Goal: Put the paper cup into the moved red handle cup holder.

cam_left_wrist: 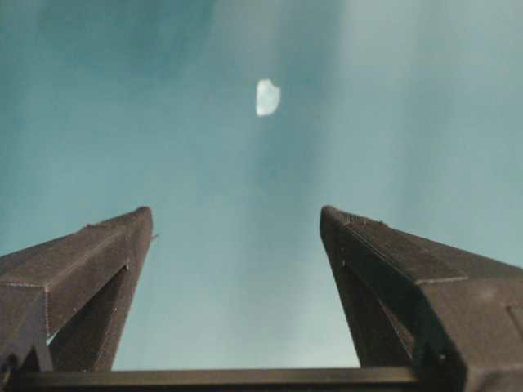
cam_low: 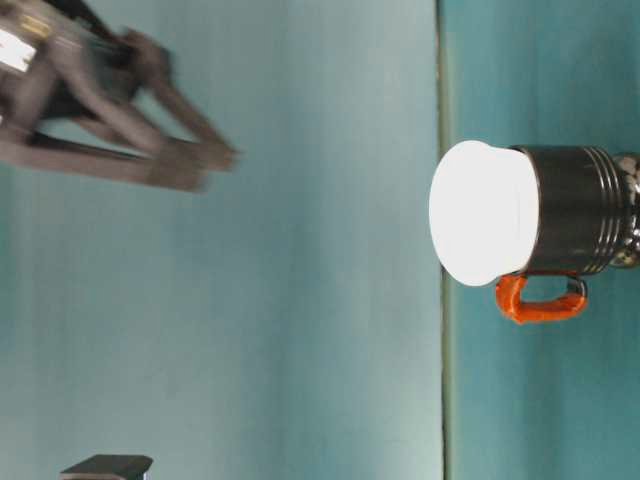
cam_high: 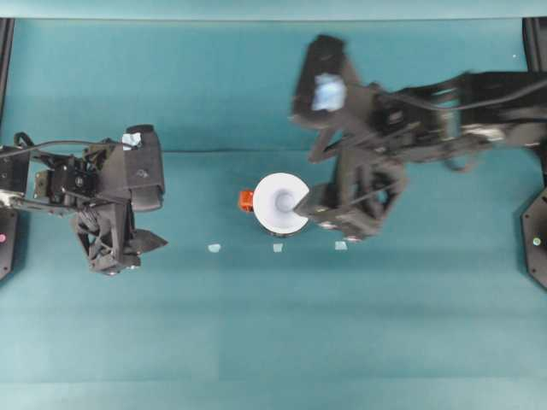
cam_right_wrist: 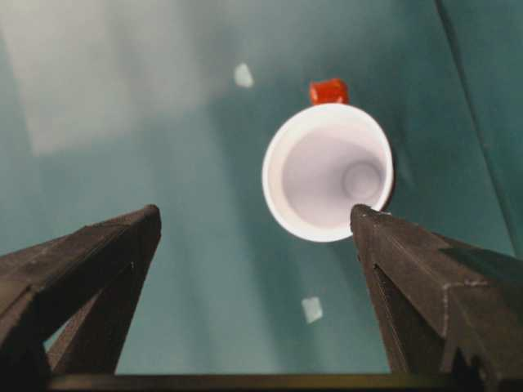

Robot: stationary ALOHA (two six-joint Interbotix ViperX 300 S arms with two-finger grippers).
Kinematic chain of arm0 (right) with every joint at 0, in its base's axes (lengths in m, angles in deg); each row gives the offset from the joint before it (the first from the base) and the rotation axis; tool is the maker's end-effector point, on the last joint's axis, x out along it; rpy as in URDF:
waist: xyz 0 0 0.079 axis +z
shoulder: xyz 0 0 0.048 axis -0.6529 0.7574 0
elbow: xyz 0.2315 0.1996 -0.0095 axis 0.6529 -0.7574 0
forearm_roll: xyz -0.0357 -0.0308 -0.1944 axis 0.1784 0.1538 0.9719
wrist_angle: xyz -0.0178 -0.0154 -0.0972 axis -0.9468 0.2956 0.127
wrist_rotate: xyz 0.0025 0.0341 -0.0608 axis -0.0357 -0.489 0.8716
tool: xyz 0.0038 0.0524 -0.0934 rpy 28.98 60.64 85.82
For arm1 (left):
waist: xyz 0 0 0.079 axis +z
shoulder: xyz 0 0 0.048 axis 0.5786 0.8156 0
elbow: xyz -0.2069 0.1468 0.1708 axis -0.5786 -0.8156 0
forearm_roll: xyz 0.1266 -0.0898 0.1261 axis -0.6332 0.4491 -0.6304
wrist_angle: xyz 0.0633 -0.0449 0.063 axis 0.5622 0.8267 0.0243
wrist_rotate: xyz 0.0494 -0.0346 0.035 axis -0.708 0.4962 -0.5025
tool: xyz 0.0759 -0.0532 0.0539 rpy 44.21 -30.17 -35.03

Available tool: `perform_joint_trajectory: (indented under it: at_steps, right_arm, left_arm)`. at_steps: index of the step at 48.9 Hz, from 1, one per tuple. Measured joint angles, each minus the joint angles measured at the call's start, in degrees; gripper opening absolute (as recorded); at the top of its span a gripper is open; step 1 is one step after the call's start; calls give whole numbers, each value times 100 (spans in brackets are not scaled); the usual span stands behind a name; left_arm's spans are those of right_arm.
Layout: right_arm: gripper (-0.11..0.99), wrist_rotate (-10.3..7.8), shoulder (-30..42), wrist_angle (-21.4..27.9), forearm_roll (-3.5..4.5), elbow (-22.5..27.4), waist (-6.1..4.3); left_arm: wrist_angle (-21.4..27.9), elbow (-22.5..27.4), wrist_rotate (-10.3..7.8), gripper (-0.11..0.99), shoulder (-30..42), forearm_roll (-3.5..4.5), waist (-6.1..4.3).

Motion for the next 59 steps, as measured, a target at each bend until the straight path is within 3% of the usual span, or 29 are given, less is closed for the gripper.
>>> perform_joint_trajectory:
  at_steps: [6,19,24,37,59]
  right_arm:
    - [88,0,-527,-352,62,-369,44]
    - [87,0,-1679,-1890,70,-1468,97]
    - [87,0,-2092,-2241,70,-1828,97]
    - [87,0,-2514,-2303,70,-2329,97]
    - [87,0,-2531,-2338,70,-2531,97]
  left_arm:
    - [0,-26,-9,92,-26,0,0]
    - [9,-35,-26,92,-62,0,0]
    - [0,-44,-35,92,-62,18,0]
    - [0,-35,-44,92,-70,0,0]
    - [0,-35,-26,92,-62,0,0]
